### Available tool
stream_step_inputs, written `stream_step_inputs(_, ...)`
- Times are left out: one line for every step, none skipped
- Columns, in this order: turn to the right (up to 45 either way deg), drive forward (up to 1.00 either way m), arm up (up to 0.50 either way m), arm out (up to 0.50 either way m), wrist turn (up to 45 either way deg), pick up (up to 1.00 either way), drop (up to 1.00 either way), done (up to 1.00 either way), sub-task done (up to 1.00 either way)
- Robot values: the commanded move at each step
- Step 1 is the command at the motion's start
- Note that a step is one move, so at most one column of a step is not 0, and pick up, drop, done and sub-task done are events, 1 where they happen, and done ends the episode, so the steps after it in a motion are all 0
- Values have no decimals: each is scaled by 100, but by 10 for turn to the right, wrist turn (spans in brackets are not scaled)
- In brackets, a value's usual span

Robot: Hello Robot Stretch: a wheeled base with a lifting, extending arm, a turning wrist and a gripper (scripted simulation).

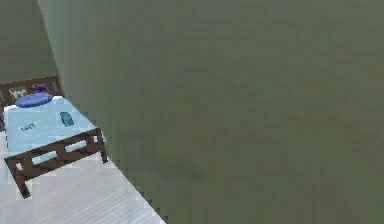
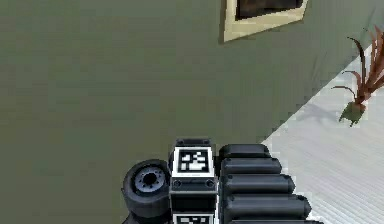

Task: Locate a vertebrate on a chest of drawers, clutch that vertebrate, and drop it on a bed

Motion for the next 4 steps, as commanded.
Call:
stream_step_inputs(-420,0,0,0,0,0,0,0,0)
stream_step_inputs(0,100,0,0,0,0,0,0,0)
stream_step_inputs(-210,0,0,0,0,0,0,0,0)
stream_step_inputs(0,5,0,0,0,0,0,0,0)
